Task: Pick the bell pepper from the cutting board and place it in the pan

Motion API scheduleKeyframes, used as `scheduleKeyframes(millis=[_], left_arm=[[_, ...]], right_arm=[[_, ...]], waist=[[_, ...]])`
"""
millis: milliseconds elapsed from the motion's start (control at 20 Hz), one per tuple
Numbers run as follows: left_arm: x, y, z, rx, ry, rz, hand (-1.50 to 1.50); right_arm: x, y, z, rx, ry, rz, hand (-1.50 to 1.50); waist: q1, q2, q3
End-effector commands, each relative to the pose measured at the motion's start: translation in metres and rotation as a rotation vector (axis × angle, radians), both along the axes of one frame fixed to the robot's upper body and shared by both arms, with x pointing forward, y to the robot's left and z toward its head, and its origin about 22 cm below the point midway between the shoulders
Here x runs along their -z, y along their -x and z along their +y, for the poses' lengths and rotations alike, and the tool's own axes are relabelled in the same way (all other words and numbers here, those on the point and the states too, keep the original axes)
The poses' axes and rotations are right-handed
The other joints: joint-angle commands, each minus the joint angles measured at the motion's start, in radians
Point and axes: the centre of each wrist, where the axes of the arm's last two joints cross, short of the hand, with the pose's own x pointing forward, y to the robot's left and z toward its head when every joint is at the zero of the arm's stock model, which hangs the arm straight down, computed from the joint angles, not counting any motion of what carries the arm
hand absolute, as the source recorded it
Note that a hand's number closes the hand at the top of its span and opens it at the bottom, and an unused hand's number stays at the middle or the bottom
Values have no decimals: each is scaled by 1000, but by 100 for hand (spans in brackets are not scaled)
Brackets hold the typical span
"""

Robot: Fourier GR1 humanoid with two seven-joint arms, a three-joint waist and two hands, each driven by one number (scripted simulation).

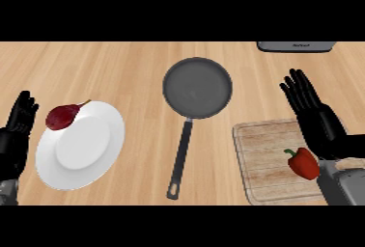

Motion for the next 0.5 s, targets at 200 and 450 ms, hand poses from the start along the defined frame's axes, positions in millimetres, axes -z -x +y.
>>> scheduleKeyframes(millis=[200,450], left_arm=[[-8,-16,-47,108,182,28,0],[-8,-23,-60,121,310,120,0]], right_arm=[[-61,-25,13,-675,-23,-161,150],[-95,-25,-88,-617,296,-315,150]], waist=[[12,16,-8],[-39,17,-4]])
